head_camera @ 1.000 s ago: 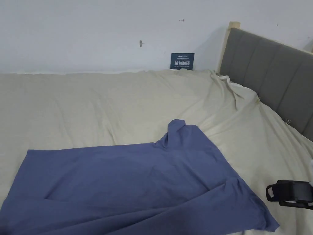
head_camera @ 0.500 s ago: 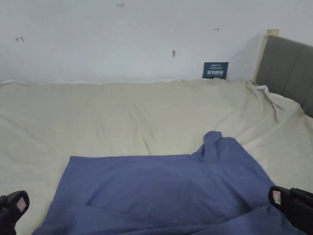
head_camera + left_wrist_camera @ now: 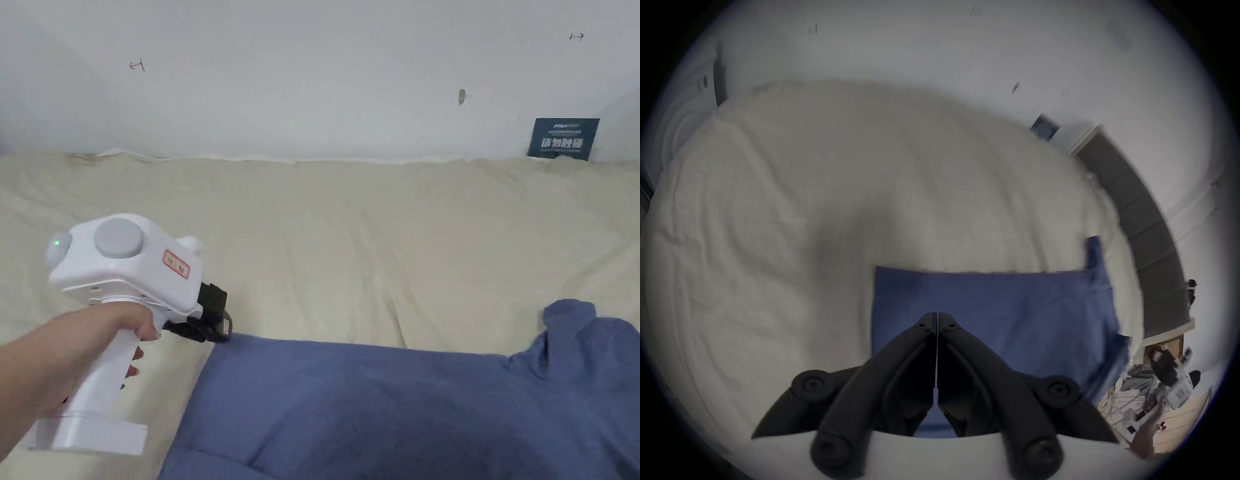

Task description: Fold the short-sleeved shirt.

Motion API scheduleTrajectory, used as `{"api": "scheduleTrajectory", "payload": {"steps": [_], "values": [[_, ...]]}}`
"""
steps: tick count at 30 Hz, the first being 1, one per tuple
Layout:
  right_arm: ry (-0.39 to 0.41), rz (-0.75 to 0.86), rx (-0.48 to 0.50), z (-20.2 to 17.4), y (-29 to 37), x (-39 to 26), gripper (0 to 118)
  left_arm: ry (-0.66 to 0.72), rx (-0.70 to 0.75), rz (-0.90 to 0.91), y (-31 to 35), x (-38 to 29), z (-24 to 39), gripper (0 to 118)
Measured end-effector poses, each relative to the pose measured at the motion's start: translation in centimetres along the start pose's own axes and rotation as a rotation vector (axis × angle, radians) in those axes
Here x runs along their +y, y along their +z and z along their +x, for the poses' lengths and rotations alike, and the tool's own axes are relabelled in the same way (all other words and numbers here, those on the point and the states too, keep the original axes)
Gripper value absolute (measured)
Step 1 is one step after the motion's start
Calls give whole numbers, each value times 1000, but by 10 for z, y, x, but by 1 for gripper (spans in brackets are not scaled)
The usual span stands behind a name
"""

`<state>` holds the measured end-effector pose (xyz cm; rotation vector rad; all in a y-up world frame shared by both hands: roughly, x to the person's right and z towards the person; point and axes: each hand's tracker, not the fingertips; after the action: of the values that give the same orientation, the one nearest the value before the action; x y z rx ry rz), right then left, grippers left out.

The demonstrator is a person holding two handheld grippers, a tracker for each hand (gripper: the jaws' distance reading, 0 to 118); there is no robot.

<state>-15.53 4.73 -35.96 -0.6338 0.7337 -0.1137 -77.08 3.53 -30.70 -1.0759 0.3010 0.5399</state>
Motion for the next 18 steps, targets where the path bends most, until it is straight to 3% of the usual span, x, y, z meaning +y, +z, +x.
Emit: {"api": "scheduleTrajectory", "payload": {"steps": [1, 3, 4, 10, 18], "values": [[-14, -7, 4, 4, -4, 0, 0, -36, 28, -1, -10, 5, 3, 29], [-35, -15, -2, 9, -10, 0, 0, -73, 86, 6, -27, 18, 4, 108], [-43, -22, -10, 10, -13, 0, 0, -72, 92, -8, -36, 22, 4, 118], [-39, -55, -26, 19, -26, -4, 0, -35, 29, -59, -60, 23, 19, 118], [-39, -89, 29, 11, -33, -11, 0, -71, 111, -93, -69, 27, 29, 117]]}}
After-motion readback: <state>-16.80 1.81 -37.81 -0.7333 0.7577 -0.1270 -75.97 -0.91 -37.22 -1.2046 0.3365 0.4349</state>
